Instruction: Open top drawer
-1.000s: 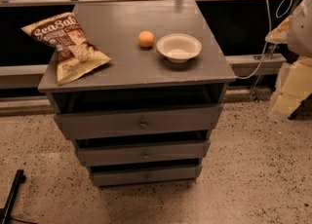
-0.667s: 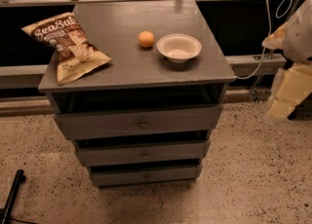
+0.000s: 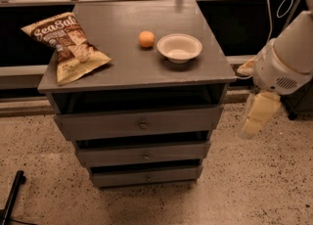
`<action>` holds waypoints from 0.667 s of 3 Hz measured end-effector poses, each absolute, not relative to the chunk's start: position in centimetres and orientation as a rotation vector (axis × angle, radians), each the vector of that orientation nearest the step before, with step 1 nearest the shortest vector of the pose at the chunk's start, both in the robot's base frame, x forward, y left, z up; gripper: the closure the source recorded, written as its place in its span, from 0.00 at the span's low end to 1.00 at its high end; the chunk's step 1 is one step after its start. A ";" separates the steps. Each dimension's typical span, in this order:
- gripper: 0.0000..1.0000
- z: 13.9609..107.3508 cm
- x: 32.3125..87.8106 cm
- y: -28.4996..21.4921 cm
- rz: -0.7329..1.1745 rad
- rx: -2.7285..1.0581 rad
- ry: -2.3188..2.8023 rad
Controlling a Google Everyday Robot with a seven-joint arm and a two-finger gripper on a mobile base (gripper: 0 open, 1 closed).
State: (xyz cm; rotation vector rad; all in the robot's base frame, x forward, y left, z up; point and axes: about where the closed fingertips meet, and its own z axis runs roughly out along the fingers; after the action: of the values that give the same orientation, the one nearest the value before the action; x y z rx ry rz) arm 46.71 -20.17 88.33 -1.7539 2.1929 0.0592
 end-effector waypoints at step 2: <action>0.00 80.8 48.2 -18.8 0.166 -1.806 2.156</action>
Offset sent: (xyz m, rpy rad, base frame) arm 0.0220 0.0203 -0.1186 0.0756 0.0725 0.0829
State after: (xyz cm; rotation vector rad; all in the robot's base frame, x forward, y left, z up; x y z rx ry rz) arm 48.18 -18.82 80.83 -1.8064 2.1564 0.1658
